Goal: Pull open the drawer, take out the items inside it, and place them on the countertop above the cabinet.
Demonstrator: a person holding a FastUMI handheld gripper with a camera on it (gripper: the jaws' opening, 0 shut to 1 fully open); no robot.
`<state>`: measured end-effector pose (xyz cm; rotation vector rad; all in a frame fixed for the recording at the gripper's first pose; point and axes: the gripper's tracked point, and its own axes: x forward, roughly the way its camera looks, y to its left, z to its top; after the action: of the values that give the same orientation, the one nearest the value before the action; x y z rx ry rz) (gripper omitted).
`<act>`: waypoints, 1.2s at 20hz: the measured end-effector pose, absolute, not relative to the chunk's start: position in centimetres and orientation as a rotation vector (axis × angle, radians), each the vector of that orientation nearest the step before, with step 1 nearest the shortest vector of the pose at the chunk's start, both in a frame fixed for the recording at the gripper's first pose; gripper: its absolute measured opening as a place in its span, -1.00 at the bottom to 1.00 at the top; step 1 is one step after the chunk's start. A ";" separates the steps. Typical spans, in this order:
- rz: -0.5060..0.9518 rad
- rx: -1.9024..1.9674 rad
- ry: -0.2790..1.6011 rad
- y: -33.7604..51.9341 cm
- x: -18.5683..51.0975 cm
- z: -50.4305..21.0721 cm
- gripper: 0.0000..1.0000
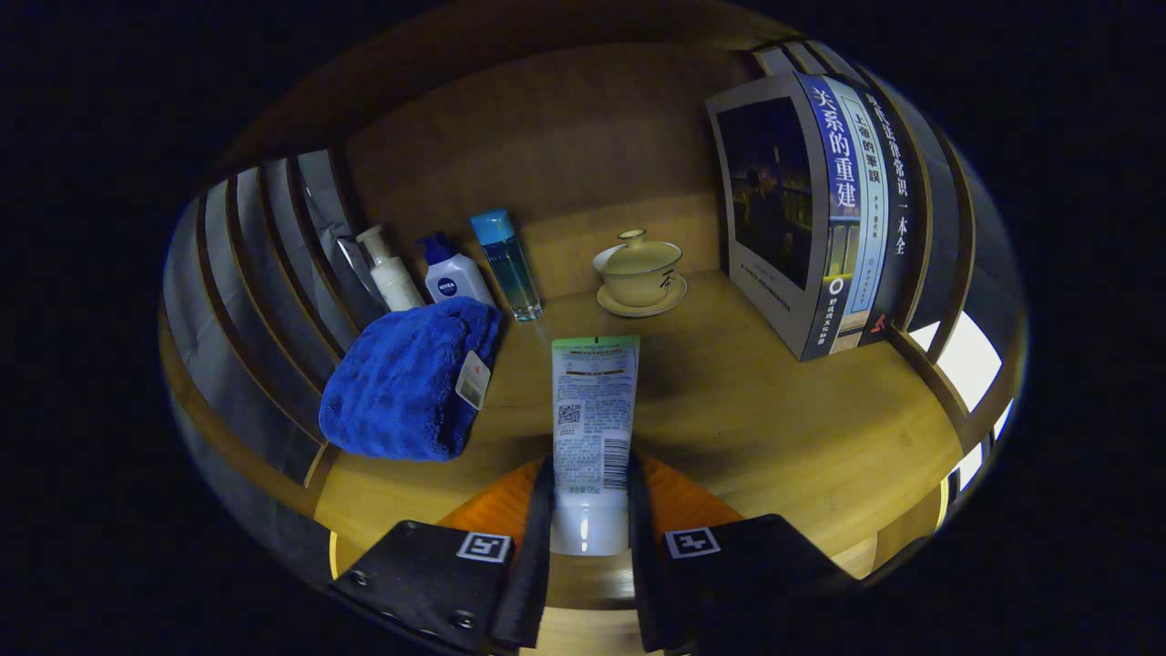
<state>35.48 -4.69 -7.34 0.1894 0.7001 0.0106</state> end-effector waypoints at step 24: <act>0.224 0.095 0.187 -0.8 22.2 7.0 0.97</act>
<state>22.24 -0.76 6.98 0.0952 0.1874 0.2241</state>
